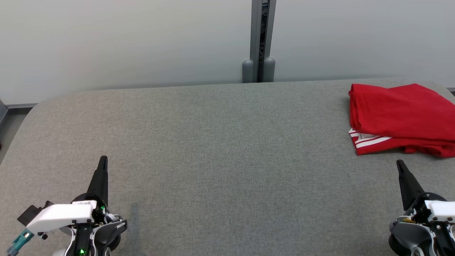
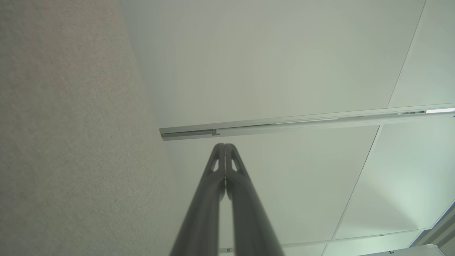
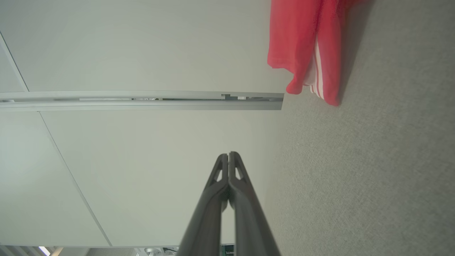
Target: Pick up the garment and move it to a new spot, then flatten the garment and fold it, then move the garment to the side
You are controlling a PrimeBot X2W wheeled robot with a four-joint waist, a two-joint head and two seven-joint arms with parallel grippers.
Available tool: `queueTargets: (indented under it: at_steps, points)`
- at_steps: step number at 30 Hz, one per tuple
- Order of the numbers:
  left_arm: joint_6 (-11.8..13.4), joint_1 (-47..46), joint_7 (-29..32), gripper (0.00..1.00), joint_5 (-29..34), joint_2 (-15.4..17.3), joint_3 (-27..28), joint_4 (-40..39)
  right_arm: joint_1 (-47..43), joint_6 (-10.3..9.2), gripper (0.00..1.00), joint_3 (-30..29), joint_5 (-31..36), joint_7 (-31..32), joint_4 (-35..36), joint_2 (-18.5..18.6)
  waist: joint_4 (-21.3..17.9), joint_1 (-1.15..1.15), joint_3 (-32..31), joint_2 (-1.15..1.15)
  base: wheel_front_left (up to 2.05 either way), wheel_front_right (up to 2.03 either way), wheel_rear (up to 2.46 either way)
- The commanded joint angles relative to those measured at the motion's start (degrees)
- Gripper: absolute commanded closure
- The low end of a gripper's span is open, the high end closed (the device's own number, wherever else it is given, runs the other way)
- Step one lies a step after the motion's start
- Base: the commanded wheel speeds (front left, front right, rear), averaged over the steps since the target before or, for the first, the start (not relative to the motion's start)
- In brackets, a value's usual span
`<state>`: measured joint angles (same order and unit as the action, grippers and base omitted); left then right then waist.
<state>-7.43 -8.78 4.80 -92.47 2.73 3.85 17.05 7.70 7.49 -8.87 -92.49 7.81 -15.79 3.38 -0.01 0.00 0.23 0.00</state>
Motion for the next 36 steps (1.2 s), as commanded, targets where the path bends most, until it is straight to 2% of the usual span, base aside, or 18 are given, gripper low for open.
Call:
queueTargets:
  at_steps: [1,36]
  points:
    - [-0.2,-1.0,0.1,1.00,-0.1,0.3,0.2,-0.1,0.5,0.00,1.00,-0.3,0.3,0.3,-0.2,0.0,0.0,0.00,0.0,0.00,0.00,0.00,0.00]
    - [-0.2,-1.0,0.1,1.00,-0.1,0.3,0.2,-0.1,0.6,0.00,1.00,-0.6,0.5,0.5,-0.2,-0.2,0.0,0.00,0.0,0.00,0.00,0.00,0.00]
